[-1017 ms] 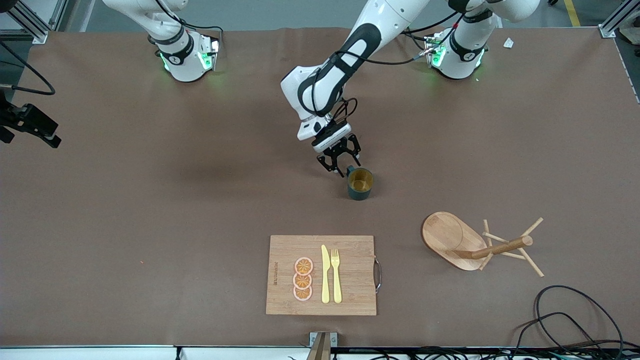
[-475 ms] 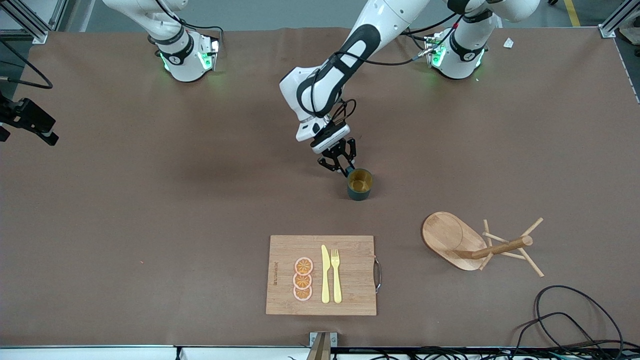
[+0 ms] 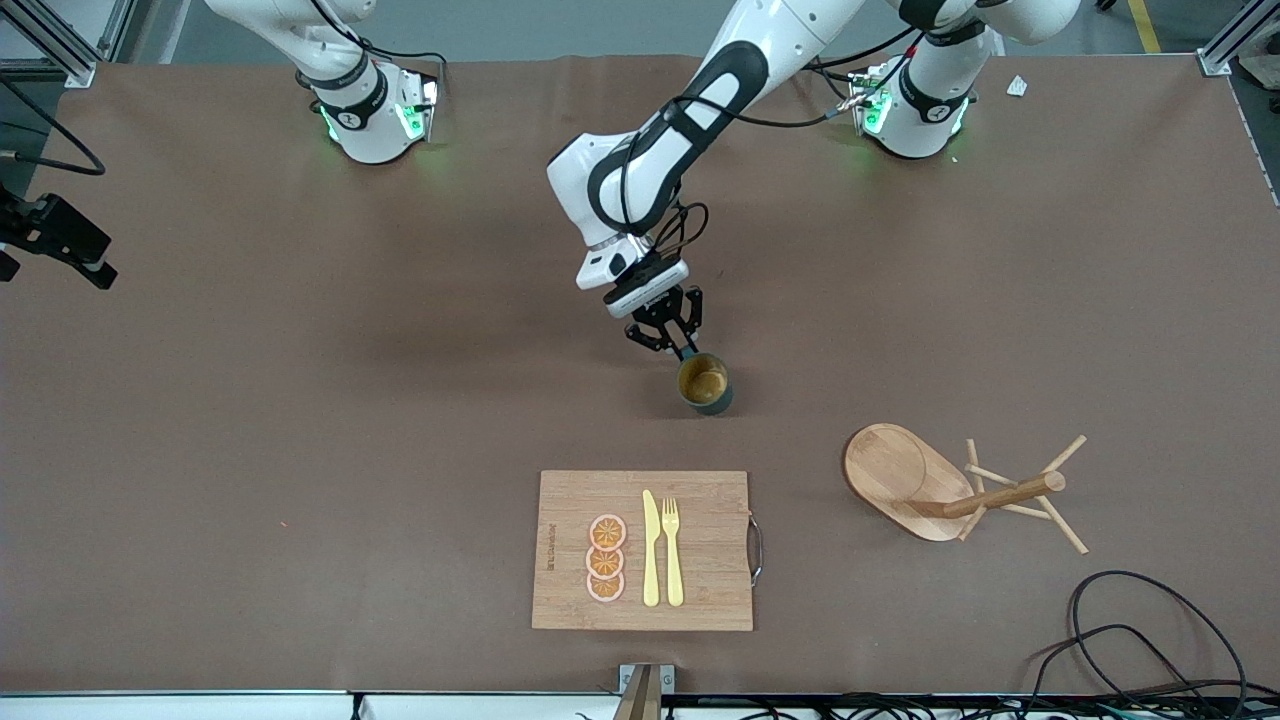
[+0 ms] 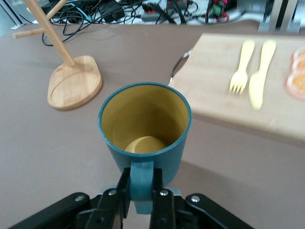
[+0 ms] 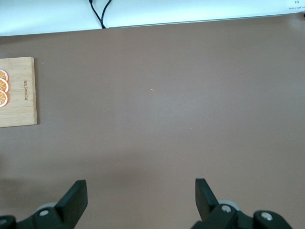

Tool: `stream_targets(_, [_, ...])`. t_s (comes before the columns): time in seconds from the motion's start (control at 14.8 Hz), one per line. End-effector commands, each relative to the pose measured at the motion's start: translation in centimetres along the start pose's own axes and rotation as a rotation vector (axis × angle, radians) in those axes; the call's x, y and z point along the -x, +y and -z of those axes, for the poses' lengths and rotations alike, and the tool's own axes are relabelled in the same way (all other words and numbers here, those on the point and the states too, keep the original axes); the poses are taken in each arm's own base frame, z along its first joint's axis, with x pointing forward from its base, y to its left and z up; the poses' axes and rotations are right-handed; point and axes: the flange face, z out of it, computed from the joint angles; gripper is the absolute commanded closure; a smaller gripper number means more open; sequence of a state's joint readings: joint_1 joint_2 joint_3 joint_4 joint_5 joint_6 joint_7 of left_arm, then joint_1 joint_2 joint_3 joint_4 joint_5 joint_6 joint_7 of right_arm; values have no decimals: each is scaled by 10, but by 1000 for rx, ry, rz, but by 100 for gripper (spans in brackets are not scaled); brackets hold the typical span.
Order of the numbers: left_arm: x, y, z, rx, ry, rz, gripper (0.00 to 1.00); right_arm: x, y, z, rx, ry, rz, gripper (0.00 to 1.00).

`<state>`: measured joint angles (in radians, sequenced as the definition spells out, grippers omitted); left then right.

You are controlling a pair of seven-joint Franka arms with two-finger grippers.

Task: Pass cup and hang on rack
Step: 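Grasp the mug handle with the left gripper, then lift the mug with the left gripper and carry it to the rack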

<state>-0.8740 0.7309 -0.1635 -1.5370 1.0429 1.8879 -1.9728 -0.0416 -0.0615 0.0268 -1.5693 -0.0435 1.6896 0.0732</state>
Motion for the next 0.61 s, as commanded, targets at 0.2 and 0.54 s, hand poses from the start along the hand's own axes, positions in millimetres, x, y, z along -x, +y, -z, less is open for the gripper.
stream_targets(0.2, [-143,-2,17,12,-206,126,100,4,2,4,-8,-5,4,0])
stream_targets(0.54, [-260,-43,15,50,-436,288,100,4,2,4,-8,-8,4,0])
